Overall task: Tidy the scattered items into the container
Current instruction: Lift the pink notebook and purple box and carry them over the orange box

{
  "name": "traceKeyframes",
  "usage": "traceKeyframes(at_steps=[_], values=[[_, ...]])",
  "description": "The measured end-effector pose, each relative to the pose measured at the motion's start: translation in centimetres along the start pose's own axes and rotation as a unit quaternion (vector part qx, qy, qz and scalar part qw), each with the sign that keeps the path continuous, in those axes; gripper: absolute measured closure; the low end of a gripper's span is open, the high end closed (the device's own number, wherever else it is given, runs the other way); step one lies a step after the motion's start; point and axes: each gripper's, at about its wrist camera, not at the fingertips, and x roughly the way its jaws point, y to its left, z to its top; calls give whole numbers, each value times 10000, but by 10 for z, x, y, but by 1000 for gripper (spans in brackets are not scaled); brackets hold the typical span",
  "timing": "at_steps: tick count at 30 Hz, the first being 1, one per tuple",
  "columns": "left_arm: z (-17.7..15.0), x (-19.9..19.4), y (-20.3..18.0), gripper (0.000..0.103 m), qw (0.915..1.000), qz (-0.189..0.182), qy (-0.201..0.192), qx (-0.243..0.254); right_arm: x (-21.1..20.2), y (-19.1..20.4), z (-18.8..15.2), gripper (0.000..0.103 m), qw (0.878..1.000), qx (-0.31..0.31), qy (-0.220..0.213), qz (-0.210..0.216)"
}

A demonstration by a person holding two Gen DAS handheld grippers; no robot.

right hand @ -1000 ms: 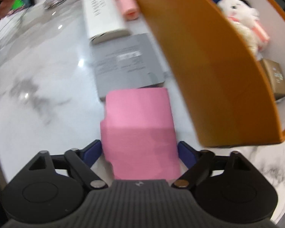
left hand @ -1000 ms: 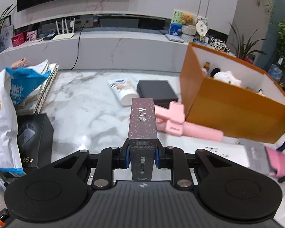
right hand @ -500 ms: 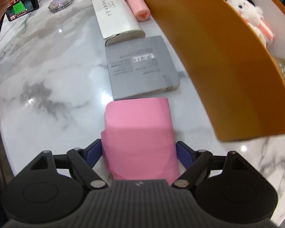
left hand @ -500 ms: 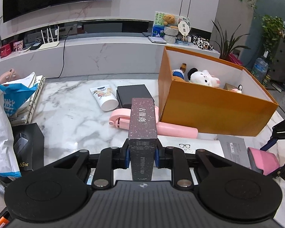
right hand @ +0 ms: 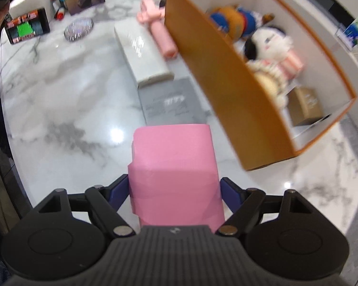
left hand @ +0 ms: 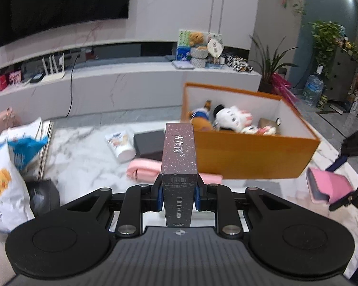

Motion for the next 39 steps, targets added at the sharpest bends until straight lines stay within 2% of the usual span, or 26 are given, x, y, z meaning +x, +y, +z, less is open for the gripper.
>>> traceKeyframes(at_steps=[5,10,20,27,31,39], values=[[29,-17,-25,76,9991,-190,-243,293,-50,-1,12,21,9990,-25,-264,-348],[71,-32,-58,76,9953,-359,-544,718,-104,-2,28,21,9952,-161,-594,-760],[138,-33,-110,76,9865,-578,-934,1210,-181,-15,62,21,9839,-439,-1019,-1399],[166,-36,-132,76,9805,-665,-1137,1459,-202,-31,74,21,9794,-448,-1089,-1643],[172,-24,-136,76,9804,-749,-1091,1459,-200,-43,79,21,9790,-413,-1063,-1689],[170,46,-125,76,9873,-985,-386,1187,-155,-77,94,21,9842,-246,-645,-1633]])
